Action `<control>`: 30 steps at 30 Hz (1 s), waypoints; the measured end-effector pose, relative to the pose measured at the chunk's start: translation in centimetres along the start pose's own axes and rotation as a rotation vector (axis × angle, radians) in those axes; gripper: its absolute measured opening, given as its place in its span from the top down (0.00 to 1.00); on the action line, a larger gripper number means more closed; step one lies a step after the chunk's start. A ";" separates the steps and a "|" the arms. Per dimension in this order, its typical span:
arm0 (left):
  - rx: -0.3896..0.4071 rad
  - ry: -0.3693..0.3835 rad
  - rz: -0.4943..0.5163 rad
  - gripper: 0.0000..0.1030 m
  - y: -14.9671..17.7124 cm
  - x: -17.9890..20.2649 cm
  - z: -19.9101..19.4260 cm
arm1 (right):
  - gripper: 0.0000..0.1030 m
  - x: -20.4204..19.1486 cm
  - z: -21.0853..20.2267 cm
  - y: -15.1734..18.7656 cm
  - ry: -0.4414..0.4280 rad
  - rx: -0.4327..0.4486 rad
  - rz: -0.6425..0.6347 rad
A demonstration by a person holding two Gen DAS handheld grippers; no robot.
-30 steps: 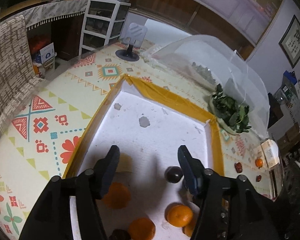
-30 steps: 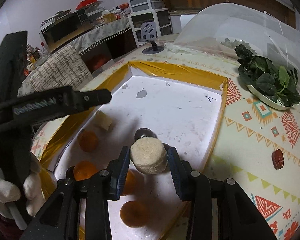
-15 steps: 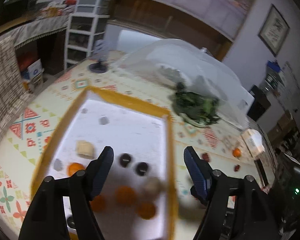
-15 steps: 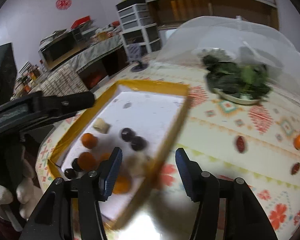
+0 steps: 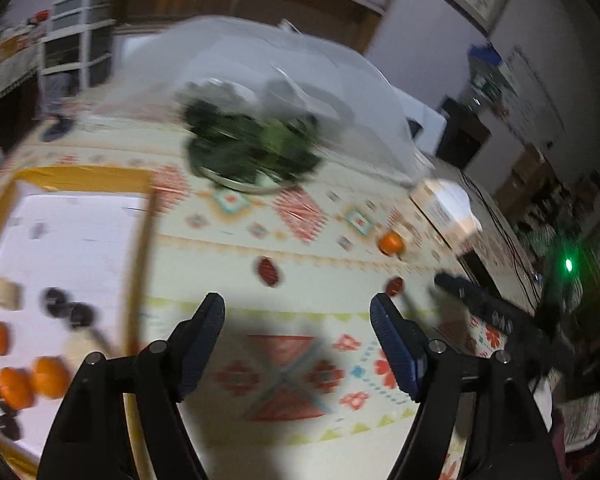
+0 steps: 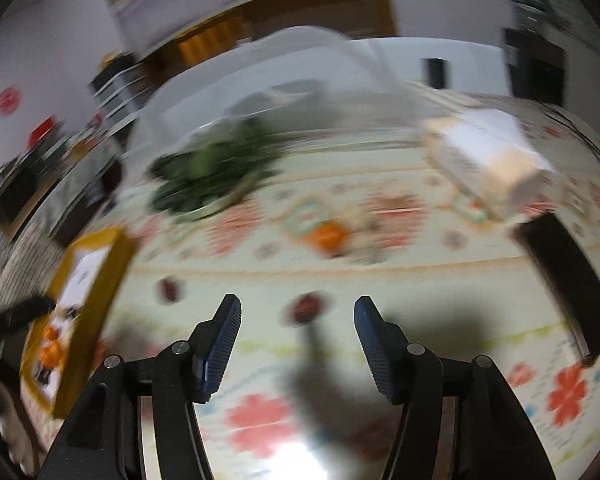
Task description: Organize fruits
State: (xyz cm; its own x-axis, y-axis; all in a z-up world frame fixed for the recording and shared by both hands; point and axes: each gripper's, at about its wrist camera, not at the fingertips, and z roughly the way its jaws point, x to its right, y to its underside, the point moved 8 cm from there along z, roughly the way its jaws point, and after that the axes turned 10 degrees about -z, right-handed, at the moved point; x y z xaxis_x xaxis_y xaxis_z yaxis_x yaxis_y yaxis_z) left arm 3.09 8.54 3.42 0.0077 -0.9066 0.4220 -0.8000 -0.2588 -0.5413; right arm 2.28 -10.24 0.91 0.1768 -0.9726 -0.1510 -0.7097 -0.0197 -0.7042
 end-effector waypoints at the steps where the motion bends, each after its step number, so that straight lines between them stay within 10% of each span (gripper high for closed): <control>1: -0.016 0.007 0.005 0.28 0.1 0.8 0.9 | 0.39 1.4 0.4 -0.2 0.015 -0.002 0.013; 14: -0.123 0.079 -0.004 0.28 -2.4 7.8 11.0 | 0.40 3.4 6.7 -1.5 -0.020 -0.066 -0.026; 19: -0.163 0.081 -0.018 0.28 -2.2 8.4 14.2 | 0.67 2.5 7.6 -1.5 -0.047 -0.070 -0.053; 30: -0.200 0.092 0.014 0.28 -2.0 10.8 18.3 | 0.67 5.7 4.8 -1.5 -0.060 -0.038 0.072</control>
State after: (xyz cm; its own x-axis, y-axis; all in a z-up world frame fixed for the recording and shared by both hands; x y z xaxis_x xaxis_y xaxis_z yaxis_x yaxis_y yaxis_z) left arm 15.80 -6.81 -4.27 -0.0515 -0.8730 0.4849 -0.9026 -0.1671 -0.3967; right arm 7.63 -14.64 -2.25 0.1643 -0.9562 -0.2424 -0.7471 0.0398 -0.6635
